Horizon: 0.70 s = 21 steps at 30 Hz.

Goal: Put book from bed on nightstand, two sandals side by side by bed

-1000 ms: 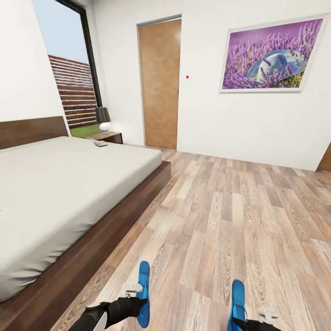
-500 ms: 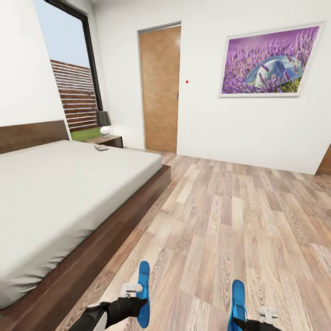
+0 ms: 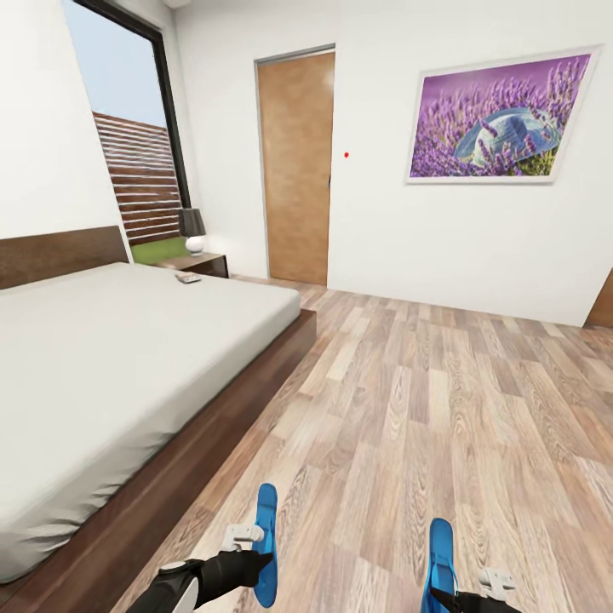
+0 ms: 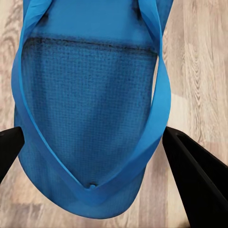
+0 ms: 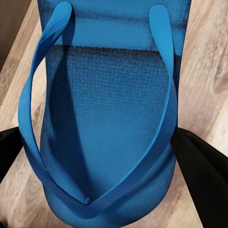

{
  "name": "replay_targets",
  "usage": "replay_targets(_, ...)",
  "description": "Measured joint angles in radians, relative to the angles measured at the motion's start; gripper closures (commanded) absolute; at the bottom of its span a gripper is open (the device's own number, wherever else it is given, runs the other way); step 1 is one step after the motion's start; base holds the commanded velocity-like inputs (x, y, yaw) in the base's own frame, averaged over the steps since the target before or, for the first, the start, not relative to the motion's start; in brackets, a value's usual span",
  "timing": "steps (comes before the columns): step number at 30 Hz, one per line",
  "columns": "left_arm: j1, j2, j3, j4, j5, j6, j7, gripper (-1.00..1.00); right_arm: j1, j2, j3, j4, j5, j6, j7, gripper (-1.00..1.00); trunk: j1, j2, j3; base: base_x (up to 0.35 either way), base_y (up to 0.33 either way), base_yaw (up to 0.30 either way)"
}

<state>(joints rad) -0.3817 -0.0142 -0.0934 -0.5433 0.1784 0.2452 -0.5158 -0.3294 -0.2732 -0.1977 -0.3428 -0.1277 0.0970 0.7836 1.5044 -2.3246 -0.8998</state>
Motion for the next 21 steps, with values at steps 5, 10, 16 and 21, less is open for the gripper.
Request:
replay_targets(5, 0.000, 0.000, 0.000, 0.000, 0.001, 0.000, -0.001, 1.00, 0.000, 0.000, 0.000, 0.000, 0.001, 0.000, 0.000, 1.00, 0.000, 0.000, 0.000, 0.000, 0.000, -0.092)
replay_targets(10, 0.000, 0.000, 0.000, 0.001, 0.002, 0.000, 0.001, 1.00, 0.000, 0.000, 0.000, -0.001, 0.001, 0.000, 0.000, 1.00, 0.000, 0.000, 0.000, 0.000, 0.000, -0.227)
replay_targets(16, 0.000, 0.000, 0.000, 0.002, 0.001, -0.001, 0.003, 1.00, 0.000, 0.000, 0.000, 0.000, 0.001, 0.000, -0.001, 1.00, 0.000, 0.000, 0.000, 0.000, 0.000, -0.269)
replay_targets(21, 0.000, 0.000, 0.000, 0.002, 0.002, -0.001, 0.002, 1.00, 0.000, 0.000, 0.000, -0.001, 0.002, 0.000, -0.002, 1.00, 0.000, 0.000, 0.000, 0.000, 0.000, -0.273)
